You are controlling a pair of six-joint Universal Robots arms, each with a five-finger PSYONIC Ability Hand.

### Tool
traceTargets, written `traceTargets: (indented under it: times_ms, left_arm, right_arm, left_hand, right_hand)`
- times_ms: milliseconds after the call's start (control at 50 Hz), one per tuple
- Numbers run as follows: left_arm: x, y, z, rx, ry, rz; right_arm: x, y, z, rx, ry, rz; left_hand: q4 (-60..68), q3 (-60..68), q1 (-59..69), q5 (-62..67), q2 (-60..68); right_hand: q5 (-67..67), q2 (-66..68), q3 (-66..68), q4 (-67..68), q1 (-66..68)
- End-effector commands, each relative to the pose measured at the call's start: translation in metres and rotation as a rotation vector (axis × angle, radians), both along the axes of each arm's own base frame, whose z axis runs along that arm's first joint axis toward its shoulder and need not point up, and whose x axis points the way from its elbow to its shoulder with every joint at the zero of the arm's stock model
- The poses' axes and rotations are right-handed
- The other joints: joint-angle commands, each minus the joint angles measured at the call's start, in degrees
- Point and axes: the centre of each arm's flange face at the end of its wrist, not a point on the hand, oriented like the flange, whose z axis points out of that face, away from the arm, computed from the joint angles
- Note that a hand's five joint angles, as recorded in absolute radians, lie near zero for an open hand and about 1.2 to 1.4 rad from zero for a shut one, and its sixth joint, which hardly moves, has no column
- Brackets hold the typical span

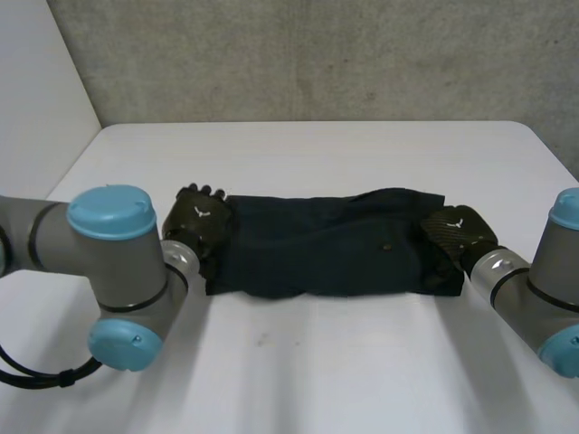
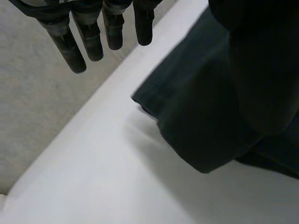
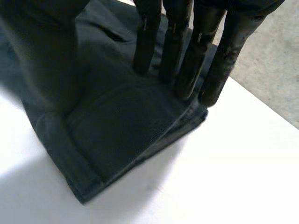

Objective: Fold the shorts.

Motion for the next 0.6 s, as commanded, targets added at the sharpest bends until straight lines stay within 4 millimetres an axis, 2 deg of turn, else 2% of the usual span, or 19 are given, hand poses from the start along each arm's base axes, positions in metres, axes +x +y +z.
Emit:
traceTargets:
  times_ms: [20, 100, 160, 180, 240, 260, 320, 360, 380, 440, 460, 520, 540, 600]
  left_arm:
    - [0.005, 0.005, 0.042, -0.082, 0.051, 0.007]
    - [0.01, 0.012, 0.068, -0.137, 0.083, 0.01]
    - [0.015, 0.019, 0.086, -0.172, 0.106, 0.012]
    - [0.018, 0.022, 0.094, -0.188, 0.118, 0.015]
    - [0.023, 0.026, 0.102, -0.207, 0.13, 0.02]
    - [0.025, 0.028, 0.106, -0.213, 0.138, 0.019]
    - [0.026, 0.031, 0.107, -0.211, 0.142, 0.004]
    - [0.025, 0.032, 0.107, -0.21, 0.145, -0.008]
    - [0.025, 0.032, 0.107, -0.209, 0.146, -0.011]
    - [0.025, 0.032, 0.106, -0.207, 0.149, -0.012]
    - [0.024, 0.033, 0.107, -0.209, 0.15, -0.014]
    - [0.024, 0.032, 0.107, -0.206, 0.166, -0.012]
    - [0.024, 0.032, 0.108, -0.205, 0.174, -0.011]
    - [0.023, 0.031, 0.111, -0.197, 0.213, -0.007]
  right_arm:
    - [-0.013, -0.01, 0.004, -0.024, 0.035, -0.037]
    - [-0.024, -0.015, 0.007, -0.03, 0.086, -0.053]
    - [-0.031, -0.016, 0.017, -0.045, 0.127, -0.059]
    - [-0.036, -0.018, 0.025, -0.064, 0.165, -0.063]
    - [-0.04, -0.021, 0.041, -0.105, 0.228, -0.055]
    - [-0.041, -0.024, 0.053, -0.135, 0.267, -0.051]
    - [-0.034, -0.024, 0.067, -0.175, 0.32, -0.032]
    - [-0.008, -0.014, 0.082, -0.229, 0.343, 0.039]
    - [0.017, -0.003, 0.092, -0.279, 0.346, 0.113]
    - [0.051, 0.016, 0.101, -0.336, 0.329, 0.219]
    - [0.071, 0.028, 0.105, -0.37, 0.318, 0.278]
    - [0.098, 0.047, 0.101, -0.389, 0.296, 0.377]
    - [0.116, 0.065, 0.093, -0.389, 0.28, 0.468]
    - [0.139, 0.09, 0.081, -0.372, 0.245, 0.609]
  left_hand:
    - [-1.61, -1.96, -1.13, -2.57, -1.41]
    - [-1.61, -1.96, -1.13, -2.57, -1.41]
    - [-1.66, -2.01, -1.17, -2.62, -1.45]
    - [-1.66, -2.01, -1.17, -2.62, -1.45]
    - [-1.66, -2.01, -1.17, -2.62, -1.45]
    - [-1.66, -2.01, -1.17, -2.62, -1.45]
    - [-1.66, -2.01, -1.17, -2.62, -1.45]
    - [-1.66, -2.01, -1.17, -2.62, -1.45]
    - [-1.66, -2.01, -1.17, -2.62, -1.45]
    - [-1.61, -1.96, -1.13, -2.57, -1.41]
    - [-1.66, -2.01, -1.17, -2.62, -1.45]
    - [-1.66, -2.01, -1.17, -2.62, -1.45]
    - [-1.66, -2.01, -1.17, -2.62, -1.45]
    - [-1.66, -2.01, -1.17, -2.62, -1.45]
  right_hand:
    - [40.27, 37.56, 37.74, 38.48, 44.52]
    - [40.27, 37.56, 37.74, 38.48, 44.52]
    - [40.27, 37.56, 37.74, 38.48, 44.52]
    - [40.27, 37.56, 37.74, 38.48, 44.52]
    - [40.27, 37.56, 37.74, 38.48, 44.52]
    - [40.27, 37.56, 37.74, 38.48, 44.52]
    - [40.27, 37.56, 37.74, 38.48, 44.52]
    - [40.27, 37.56, 37.74, 38.48, 44.52]
    - [40.27, 37.56, 37.74, 38.48, 44.52]
    - [40.27, 37.56, 37.74, 38.48, 44.52]
    - [40.27, 37.56, 37.74, 38.48, 44.52]
    - [40.27, 37.56, 37.74, 38.48, 44.52]
    - [40.27, 37.56, 37.74, 38.48, 44.52]
    - [40.27, 37.56, 37.74, 38.48, 44.52]
